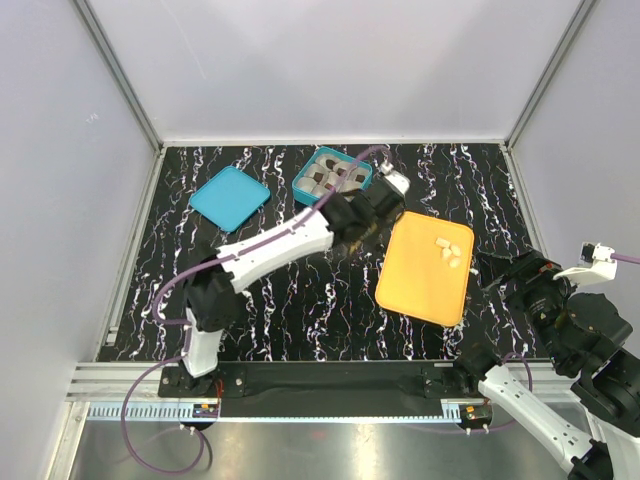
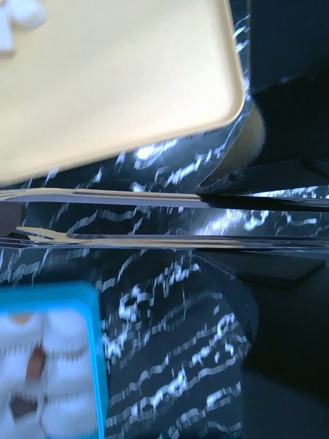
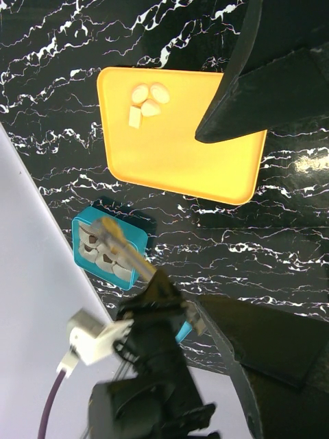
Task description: Pack the chocolate
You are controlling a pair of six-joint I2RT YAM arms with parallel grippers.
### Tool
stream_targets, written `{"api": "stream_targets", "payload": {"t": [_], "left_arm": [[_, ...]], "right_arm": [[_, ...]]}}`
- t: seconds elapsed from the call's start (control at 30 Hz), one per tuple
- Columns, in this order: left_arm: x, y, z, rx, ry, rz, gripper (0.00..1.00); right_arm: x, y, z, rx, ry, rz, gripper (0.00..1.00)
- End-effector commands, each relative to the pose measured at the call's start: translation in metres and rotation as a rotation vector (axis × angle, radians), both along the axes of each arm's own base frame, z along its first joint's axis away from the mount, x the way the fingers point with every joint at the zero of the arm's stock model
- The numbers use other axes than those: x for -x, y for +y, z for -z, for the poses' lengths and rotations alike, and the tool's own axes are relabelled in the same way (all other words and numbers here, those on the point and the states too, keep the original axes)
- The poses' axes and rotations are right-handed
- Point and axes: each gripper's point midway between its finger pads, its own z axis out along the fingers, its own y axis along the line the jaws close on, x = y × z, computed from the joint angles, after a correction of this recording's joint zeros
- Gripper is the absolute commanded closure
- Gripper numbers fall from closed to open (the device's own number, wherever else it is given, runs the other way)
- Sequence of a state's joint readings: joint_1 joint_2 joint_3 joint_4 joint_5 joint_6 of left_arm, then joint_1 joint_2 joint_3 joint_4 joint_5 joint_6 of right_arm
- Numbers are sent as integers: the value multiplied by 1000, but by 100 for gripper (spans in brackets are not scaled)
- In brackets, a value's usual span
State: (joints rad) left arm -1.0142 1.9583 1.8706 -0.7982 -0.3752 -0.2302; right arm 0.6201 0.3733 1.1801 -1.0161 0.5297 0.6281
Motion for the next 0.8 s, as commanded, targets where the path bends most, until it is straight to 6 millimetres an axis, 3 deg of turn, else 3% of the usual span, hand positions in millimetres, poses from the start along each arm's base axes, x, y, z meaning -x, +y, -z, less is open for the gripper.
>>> {"api": "stream_targets", "payload": {"t": [0.0, 0.13, 0.3, 0.5, 0.77], "left_arm": [[-35, 44, -48, 39, -98, -101, 62], [-63, 84, -55, 12, -124, -186, 61], [-96, 127, -41, -40, -110, -287, 61], [-117, 151, -27, -104, -106, -347, 61], [-129, 163, -5, -171, -75, -374, 61]], "right_arm": [[2, -1, -10, -27, -35, -1, 0], [2, -2, -9, -23, -37, 4, 0], [1, -3, -10, -14, -40, 7, 0], [1, -7, -11, 8, -43, 19, 0], [-1, -9, -8, 26, -41, 34, 0]]}}
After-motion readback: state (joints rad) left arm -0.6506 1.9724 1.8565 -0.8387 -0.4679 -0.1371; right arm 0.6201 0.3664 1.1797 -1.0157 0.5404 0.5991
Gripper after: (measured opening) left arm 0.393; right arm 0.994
